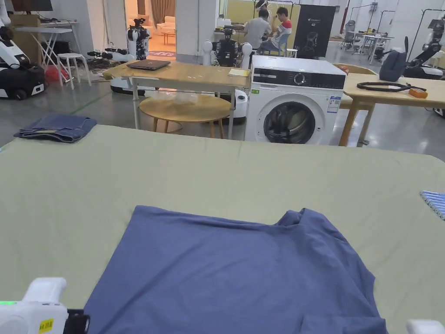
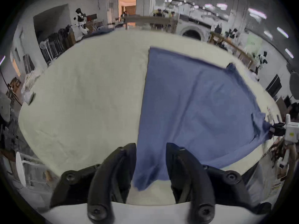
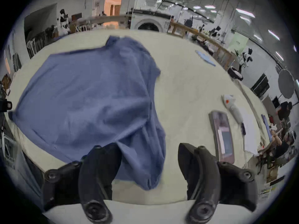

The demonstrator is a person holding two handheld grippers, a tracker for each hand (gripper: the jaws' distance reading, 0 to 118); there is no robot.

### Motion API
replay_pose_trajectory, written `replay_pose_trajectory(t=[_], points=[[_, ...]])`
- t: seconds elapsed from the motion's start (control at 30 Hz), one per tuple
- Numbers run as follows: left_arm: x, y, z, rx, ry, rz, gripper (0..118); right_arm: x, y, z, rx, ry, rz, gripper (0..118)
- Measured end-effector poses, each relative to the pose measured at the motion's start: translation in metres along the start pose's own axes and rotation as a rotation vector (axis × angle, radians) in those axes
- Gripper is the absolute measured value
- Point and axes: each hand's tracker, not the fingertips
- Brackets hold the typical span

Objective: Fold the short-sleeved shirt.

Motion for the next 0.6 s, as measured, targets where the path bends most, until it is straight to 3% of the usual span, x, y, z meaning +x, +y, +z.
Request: replay_pose_trajectory(t=[0.13,0.33,0.37,0.4,0.43,0.47,0.53,0.6], points=[[0.016,0.021,0.005,0.145,-0.004,-0.014,39,-0.019,0.031,0.019,0.17,0.015,-0.025,75],[0.053,0.044,0.009,0.381,0.007,-0.054,39,-0.06,0.052,0.046,0.503,0.057,-0.151,73],[0.06,0.045,0.013,0.425,0.01,-0.068,37,-0.066,0.053,0.051,0.559,0.074,-0.16,66],[0.066,0.045,0.016,0.467,0.013,-0.082,32,-0.07,0.055,0.053,0.603,0.078,-0.167,51],[0.071,0.046,0.018,0.504,0.017,-0.091,19,-0.077,0.057,0.059,0.645,0.054,-0.17,23],[0.077,0.046,0.021,0.54,0.023,-0.102,11,-0.081,0.058,0.062,0.674,0.048,-0.168,4],[0.085,0.047,0.026,0.559,0.05,-0.105,2,-0.086,0.06,0.062,0.718,0.046,-0.176,0],[0.099,0.047,0.041,0.571,0.025,-0.1,0,-0.089,0.063,0.066,0.714,0.064,-0.183,0]])
